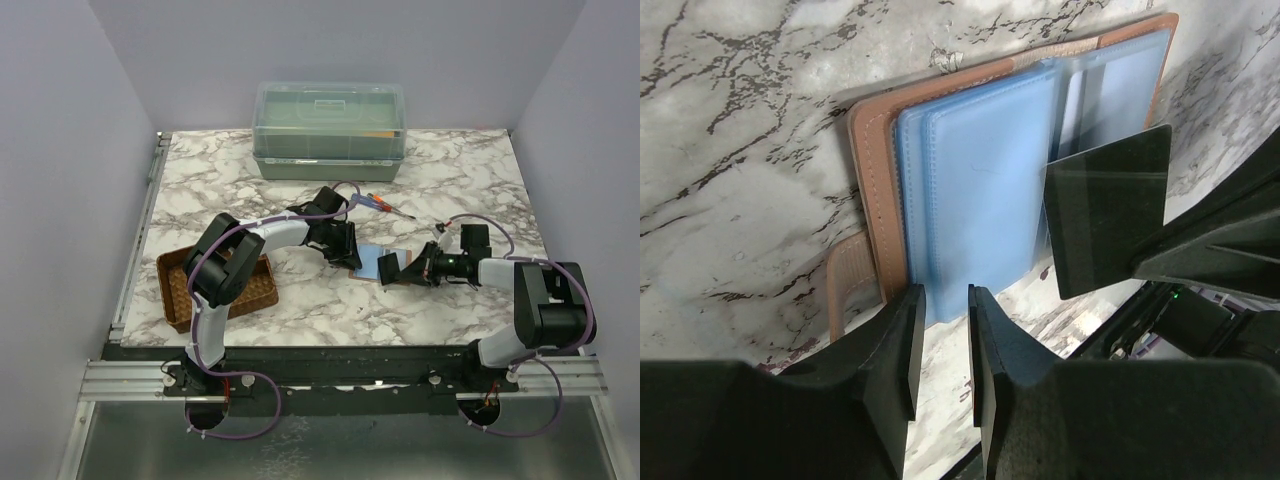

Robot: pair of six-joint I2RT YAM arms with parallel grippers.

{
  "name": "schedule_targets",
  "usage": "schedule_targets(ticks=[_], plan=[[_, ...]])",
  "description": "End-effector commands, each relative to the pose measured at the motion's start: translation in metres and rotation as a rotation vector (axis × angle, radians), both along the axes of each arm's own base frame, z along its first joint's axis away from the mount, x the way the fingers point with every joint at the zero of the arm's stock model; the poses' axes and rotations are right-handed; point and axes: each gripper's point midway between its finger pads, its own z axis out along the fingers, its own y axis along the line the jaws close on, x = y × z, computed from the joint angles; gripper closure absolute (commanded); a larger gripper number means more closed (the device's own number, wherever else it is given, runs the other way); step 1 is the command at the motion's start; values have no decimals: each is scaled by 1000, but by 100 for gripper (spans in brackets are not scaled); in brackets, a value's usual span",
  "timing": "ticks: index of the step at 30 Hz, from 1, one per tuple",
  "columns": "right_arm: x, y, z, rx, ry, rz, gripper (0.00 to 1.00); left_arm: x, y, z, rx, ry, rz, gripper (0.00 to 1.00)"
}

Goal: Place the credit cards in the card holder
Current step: Insert the credit card into the card holder.

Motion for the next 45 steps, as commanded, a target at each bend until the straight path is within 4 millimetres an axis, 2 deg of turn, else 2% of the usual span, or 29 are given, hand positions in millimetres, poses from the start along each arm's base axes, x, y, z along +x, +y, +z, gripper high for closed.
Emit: schedule_targets(ticks=[1, 5, 9, 19, 32, 45], plan=[[3, 1, 0, 22, -28, 23, 100, 2, 3, -8, 43, -13, 5, 70], [5, -3, -7, -16, -5, 2, 100, 3, 4, -7, 43, -16, 6, 70], [5, -4, -4, -34, -18, -13, 100, 3, 3, -5, 40, -21, 1, 71], [7, 0, -7, 12, -20, 28, 100, 2, 2, -4, 34, -16, -4, 71], [32, 1, -15, 27, -59, -4, 100, 1, 1, -4, 28, -10, -6, 72], [36, 7, -29, 23, -31, -55, 100, -3, -5, -1, 8, 4, -24, 73]])
